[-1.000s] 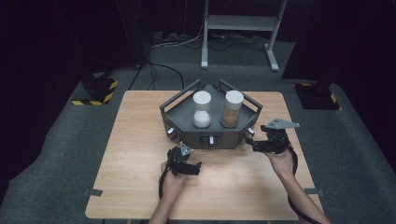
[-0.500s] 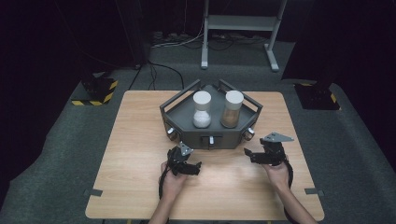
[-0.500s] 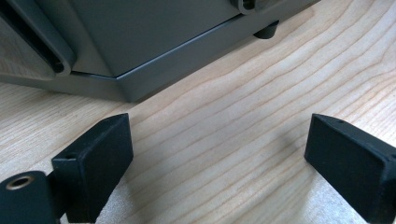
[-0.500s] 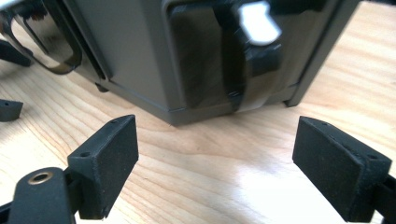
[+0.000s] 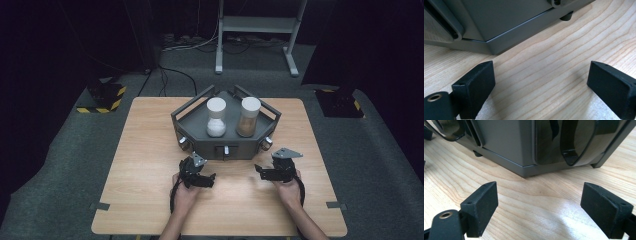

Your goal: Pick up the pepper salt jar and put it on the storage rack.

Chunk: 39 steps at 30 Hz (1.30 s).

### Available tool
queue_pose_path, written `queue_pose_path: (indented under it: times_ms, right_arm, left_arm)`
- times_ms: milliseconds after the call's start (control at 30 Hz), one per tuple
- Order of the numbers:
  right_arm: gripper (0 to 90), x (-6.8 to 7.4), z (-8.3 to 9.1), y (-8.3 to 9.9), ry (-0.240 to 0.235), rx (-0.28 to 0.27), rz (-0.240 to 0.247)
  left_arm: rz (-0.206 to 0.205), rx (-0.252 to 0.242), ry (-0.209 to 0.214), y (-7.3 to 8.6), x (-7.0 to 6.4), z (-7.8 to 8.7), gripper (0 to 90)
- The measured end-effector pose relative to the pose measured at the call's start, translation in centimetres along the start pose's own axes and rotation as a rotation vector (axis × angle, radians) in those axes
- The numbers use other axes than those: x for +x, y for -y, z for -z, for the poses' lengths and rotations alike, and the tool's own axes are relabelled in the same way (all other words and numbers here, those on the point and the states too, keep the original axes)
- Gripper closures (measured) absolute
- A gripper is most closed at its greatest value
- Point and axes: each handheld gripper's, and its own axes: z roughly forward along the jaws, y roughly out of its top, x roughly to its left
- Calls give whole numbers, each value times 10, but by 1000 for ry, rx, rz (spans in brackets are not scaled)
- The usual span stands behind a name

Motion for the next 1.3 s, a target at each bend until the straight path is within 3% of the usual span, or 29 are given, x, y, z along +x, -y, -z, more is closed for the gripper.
queue_pose_path:
  times_ms: [867,1200,1300]
  right_arm:
    - [137,8,-14,2,22,55,9]
    - [130,14,-20,1,32,88,38]
    - [108,7,-22,-3,7,106,11]
  left_arm:
    - [0,0,0,0,0,0,79]
    - [0,0,0,0,0,0,79]
    - [0,0,0,0,0,0,79]
